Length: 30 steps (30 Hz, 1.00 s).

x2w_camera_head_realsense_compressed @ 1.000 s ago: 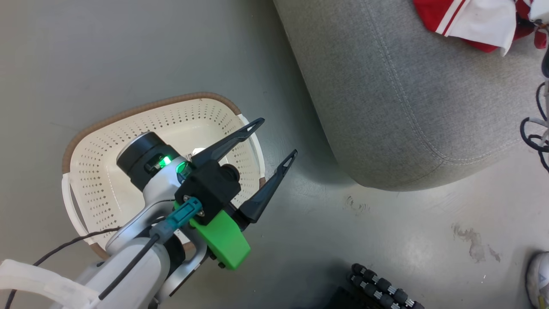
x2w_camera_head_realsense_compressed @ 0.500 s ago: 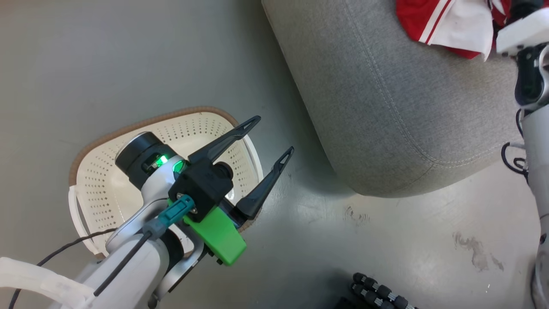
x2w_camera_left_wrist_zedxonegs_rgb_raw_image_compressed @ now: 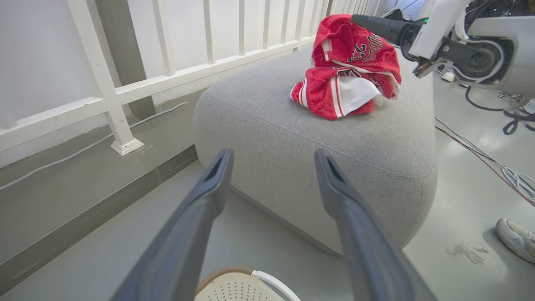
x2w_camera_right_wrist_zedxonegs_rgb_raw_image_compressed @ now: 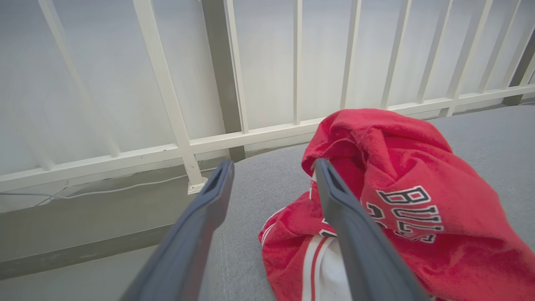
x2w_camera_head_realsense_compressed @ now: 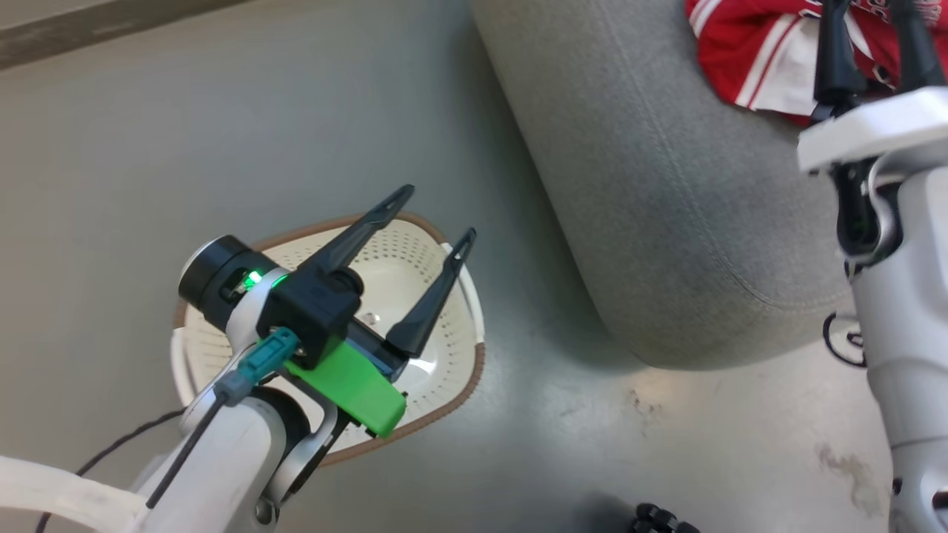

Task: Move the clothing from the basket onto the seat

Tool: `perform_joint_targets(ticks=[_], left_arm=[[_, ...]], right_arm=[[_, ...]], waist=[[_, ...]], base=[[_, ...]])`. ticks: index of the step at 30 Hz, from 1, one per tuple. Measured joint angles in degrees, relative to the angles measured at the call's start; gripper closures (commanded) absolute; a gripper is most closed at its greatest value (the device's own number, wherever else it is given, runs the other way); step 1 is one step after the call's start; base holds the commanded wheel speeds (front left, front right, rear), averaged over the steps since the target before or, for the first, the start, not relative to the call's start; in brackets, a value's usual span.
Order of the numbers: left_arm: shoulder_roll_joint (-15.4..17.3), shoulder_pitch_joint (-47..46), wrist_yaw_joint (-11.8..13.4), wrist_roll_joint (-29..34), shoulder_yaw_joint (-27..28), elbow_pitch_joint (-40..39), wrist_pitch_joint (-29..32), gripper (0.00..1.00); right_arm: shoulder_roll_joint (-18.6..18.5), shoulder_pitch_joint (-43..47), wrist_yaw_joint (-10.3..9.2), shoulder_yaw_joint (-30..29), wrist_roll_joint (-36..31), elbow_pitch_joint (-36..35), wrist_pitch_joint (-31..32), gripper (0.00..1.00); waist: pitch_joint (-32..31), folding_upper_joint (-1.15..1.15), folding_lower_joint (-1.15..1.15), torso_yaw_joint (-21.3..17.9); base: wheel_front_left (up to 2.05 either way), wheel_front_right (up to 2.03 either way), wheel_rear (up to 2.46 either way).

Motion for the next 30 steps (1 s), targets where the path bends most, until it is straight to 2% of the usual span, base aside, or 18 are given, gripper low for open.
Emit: perform_joint_targets(ticks=[8, 17, 30], left_arm=[[-1.4, 3.1, 3.5, -0.6, 3.6, 3.1, -4.1, 0.0], [-2.4, 7.8, 8.0, -2.6, 8.0, 6.7, -8.1, 0.0], [-2.3, 15.8, 10.2, -3.6, 14.5, 11.0, -10.6, 0.0]], right_arm=[[1.5, 6.2, 0.8, 2.1, -1.9, -5.2, 0.0, 0.0], [2.0, 13.5, 1.24, 5.1, -4.6, -7.7, 0.0, 0.0], [3.6, 20.8, 1.16, 6.8, -5.4, -9.5, 0.0, 0.0]], waist=[[-3.1, 0.0, 0.0, 4.1], [-8.1, 0.0, 0.0, 9.7], [-15.6, 0.0, 0.0, 14.4]], base=[[0.0, 0.0, 0.0], [0.0, 0.0, 0.0], [0.0, 0.0, 0.0]])
